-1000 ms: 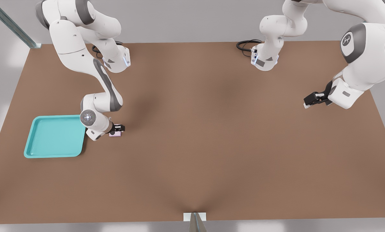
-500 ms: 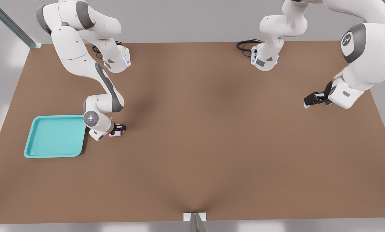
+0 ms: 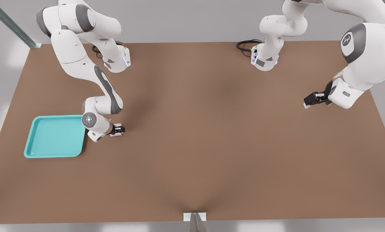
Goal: Keep left arm still and place phone on the tray with right arm
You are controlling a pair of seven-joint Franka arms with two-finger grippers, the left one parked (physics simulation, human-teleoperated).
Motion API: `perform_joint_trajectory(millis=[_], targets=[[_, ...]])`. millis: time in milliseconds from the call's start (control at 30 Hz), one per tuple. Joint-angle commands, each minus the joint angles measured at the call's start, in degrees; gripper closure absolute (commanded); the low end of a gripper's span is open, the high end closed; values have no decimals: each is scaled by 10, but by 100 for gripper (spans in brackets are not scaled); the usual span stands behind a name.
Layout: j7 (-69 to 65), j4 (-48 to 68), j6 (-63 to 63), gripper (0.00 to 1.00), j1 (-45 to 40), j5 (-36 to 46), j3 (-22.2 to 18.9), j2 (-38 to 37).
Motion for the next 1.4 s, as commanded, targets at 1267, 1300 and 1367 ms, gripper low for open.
perform_joint_trajectory(millis=[1267,1300,1367], targets=[[-243,63,22,0,-241,-44,5,-17],[-238,62,21,0,-240,-44,5,-17],[-243,59,21,0,-234,-42,5,-22]])
